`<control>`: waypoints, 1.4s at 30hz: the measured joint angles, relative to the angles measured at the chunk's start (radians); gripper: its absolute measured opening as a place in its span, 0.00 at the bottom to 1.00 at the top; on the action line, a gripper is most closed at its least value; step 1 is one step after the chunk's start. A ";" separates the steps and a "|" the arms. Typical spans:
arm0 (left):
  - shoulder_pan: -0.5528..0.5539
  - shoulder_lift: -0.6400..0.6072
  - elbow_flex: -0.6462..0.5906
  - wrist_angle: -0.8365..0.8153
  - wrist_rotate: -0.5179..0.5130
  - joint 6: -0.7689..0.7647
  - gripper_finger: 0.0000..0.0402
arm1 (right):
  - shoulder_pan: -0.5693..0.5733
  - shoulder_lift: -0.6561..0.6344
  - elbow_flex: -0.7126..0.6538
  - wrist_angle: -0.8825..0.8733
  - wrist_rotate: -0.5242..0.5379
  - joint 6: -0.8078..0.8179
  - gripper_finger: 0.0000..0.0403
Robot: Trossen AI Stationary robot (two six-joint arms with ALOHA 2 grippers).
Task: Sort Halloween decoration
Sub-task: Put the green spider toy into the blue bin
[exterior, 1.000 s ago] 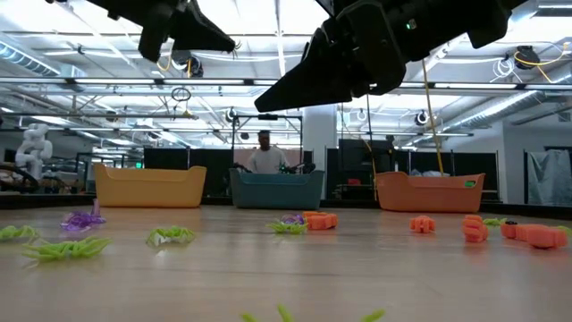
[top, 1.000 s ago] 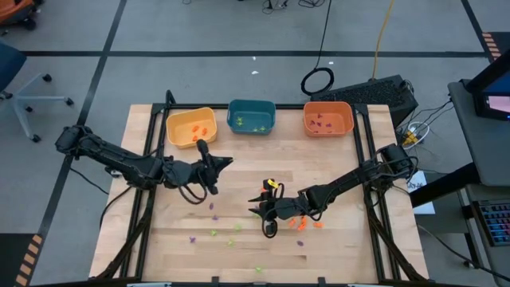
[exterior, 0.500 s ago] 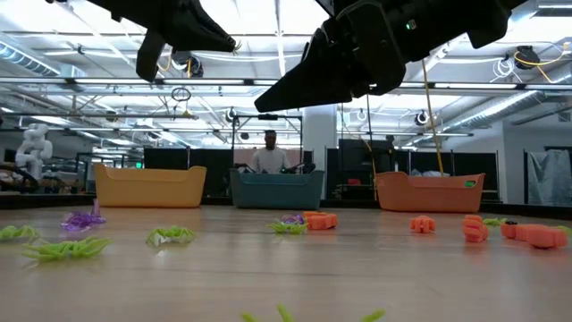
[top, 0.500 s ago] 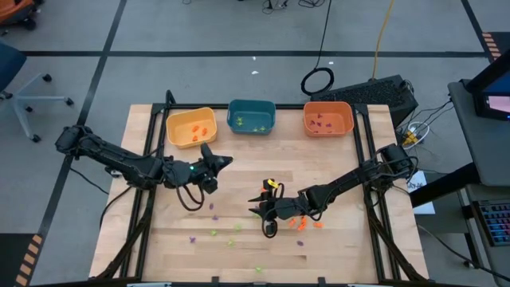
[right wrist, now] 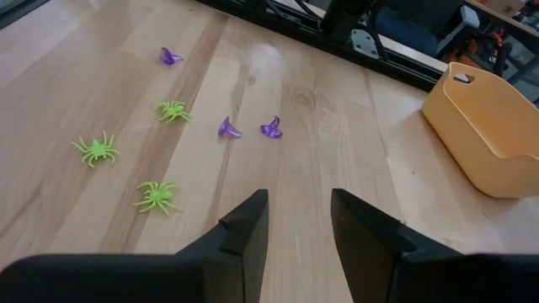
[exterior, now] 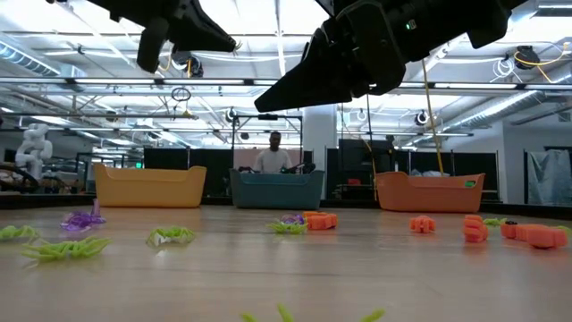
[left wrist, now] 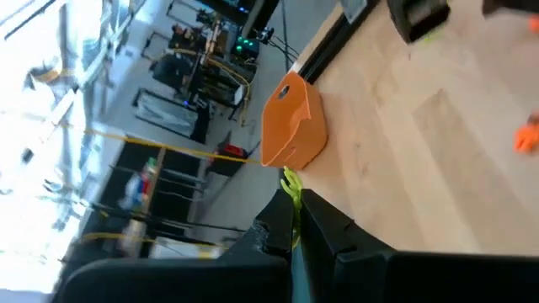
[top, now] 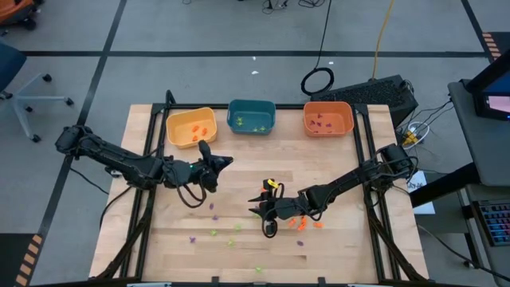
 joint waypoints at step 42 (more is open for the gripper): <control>0.763 0.555 0.393 -0.231 0.488 -0.730 0.02 | 0.000 0.000 0.000 -0.251 0.008 0.003 0.29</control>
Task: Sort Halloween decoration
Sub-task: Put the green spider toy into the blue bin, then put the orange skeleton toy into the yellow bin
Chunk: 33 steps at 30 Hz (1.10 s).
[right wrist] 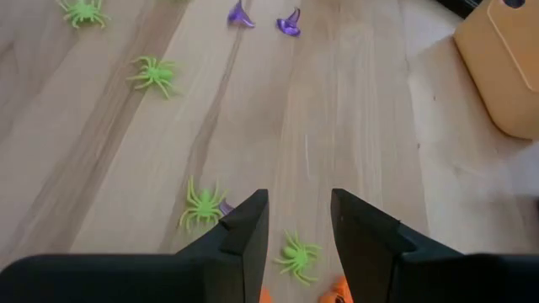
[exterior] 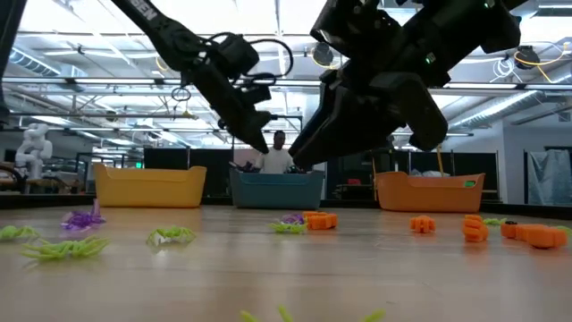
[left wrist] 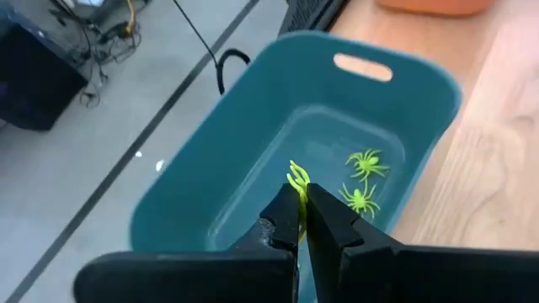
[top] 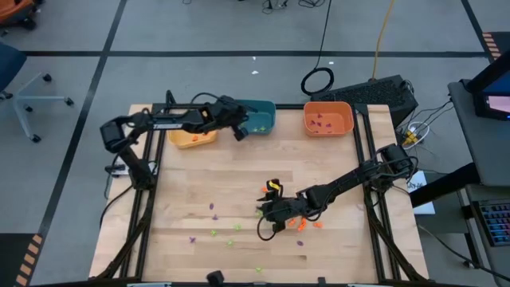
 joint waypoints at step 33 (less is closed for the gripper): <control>-0.123 -0.137 0.023 -0.230 -0.006 -0.180 0.56 | 0.038 -0.031 0.000 -0.039 0.146 0.142 0.29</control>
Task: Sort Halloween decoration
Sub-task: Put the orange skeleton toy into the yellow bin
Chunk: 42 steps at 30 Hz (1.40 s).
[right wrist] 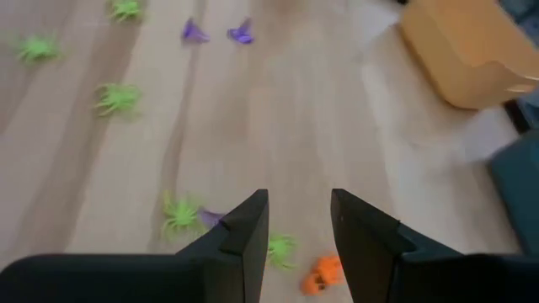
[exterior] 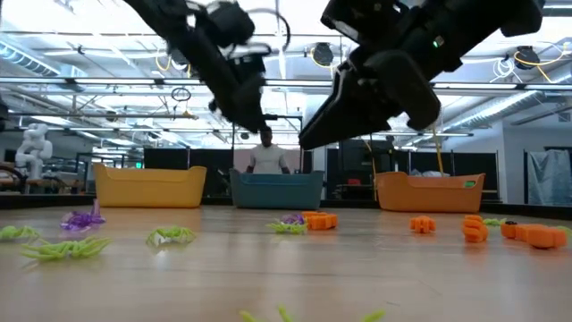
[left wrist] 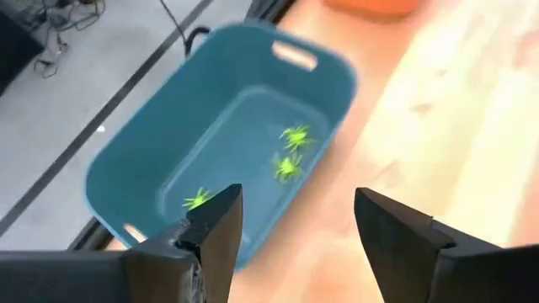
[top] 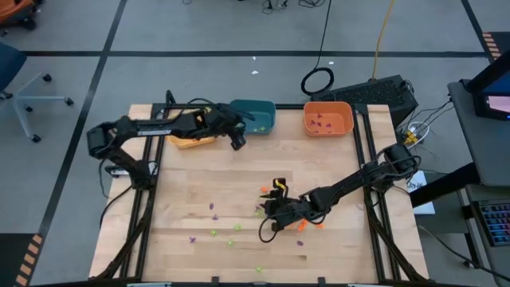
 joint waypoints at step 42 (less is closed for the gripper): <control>-1.015 -0.240 -0.337 0.236 -0.394 -0.450 0.56 | 0.466 -0.137 0.051 -0.423 -0.062 0.935 0.29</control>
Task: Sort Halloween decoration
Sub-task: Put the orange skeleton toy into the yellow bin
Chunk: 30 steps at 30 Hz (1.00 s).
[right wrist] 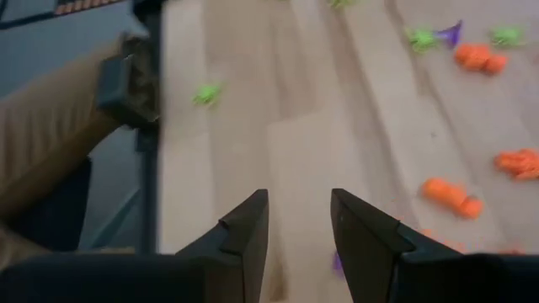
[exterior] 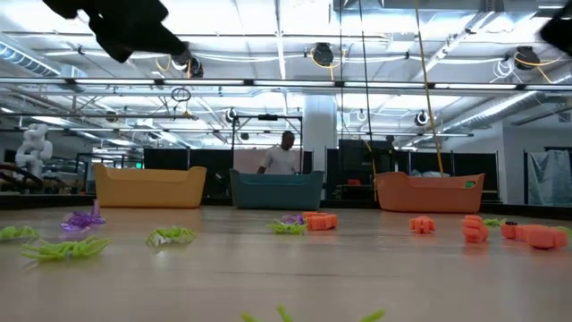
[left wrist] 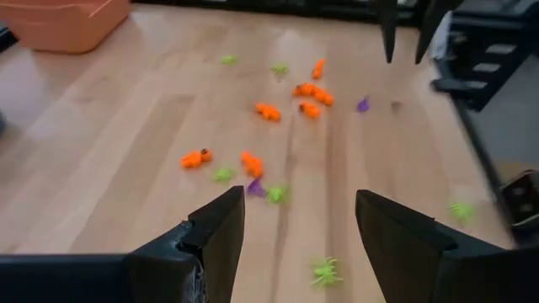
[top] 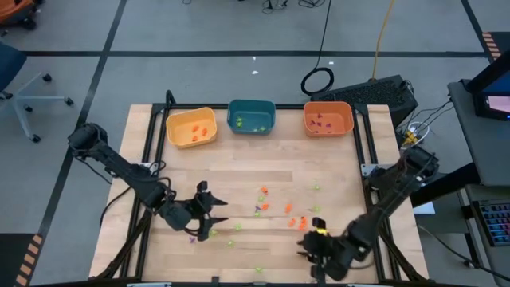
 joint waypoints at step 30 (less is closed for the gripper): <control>0.002 0.189 0.001 0.114 -0.025 -0.025 0.56 | 0.094 0.065 -0.020 -0.530 -0.014 0.338 0.29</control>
